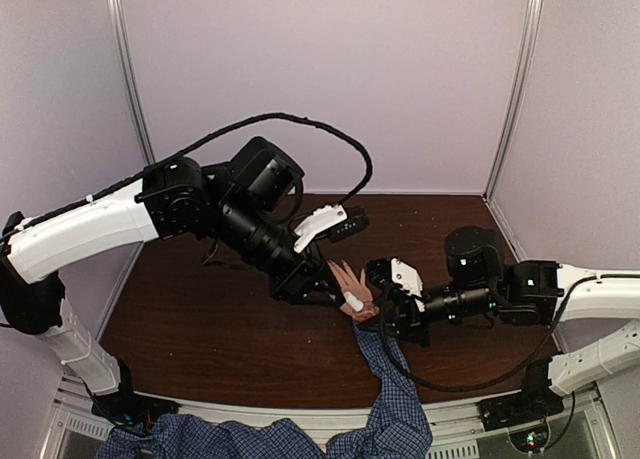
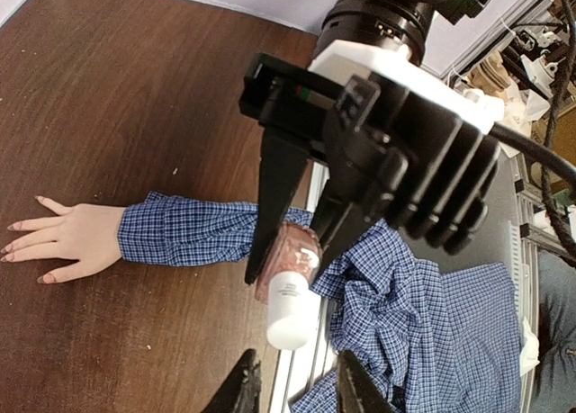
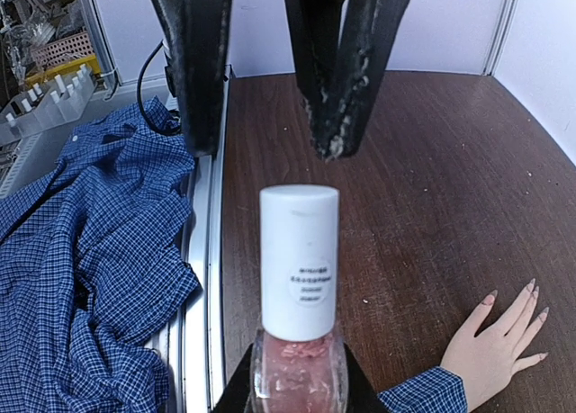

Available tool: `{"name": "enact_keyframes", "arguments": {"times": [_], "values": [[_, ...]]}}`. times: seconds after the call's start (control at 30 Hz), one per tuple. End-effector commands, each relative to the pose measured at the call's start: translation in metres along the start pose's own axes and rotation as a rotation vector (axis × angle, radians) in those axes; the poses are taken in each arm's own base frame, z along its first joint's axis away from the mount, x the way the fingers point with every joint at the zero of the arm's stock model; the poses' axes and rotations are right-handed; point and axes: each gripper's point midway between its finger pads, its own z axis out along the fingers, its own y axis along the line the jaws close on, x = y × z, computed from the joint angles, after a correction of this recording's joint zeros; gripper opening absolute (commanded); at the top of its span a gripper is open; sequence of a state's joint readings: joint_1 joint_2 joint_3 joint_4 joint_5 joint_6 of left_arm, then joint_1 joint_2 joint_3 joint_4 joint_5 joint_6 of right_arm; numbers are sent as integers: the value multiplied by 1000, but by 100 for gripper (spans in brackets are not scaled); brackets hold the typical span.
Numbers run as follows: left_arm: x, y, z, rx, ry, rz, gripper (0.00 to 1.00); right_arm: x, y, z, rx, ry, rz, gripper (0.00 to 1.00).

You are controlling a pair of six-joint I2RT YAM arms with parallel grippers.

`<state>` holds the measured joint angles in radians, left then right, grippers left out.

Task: Paint the nails
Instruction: Screw the nail polish bottle cap onto the nail polish bottle.

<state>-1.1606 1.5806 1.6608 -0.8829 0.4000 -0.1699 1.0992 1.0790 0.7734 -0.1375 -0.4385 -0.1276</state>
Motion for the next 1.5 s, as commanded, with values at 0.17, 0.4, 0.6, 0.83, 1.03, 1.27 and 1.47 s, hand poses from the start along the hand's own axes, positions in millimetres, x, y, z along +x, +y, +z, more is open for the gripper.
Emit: {"name": "enact_keyframes", "arguments": {"times": [0.17, 0.4, 0.6, 0.83, 1.03, 1.27, 1.47], "values": [[-16, -7, 7, 21, -42, 62, 30, -23, 3, -2, -22, -49, -19, 0], [-16, -10, 9, 24, -38, 73, 24, -24, 4, -1, -30, -50, -19, 0], [-13, -10, 11, 24, -31, 99, 12, -26, 8, -1, -56, -55, -21, 0], [-9, -17, 15, 39, -19, 163, 5, -33, 15, -3, -95, -84, -14, 0], [-2, -23, 16, 57, -22, 267, 2, -41, 27, -9, -166, -119, -15, 0], [6, -41, 9, 111, -137, 484, 1, -54, 50, -16, -307, -160, -11, 0], [16, -46, 7, 78, -142, 646, 1, -62, 62, -16, -397, -161, 4, 0]]}}
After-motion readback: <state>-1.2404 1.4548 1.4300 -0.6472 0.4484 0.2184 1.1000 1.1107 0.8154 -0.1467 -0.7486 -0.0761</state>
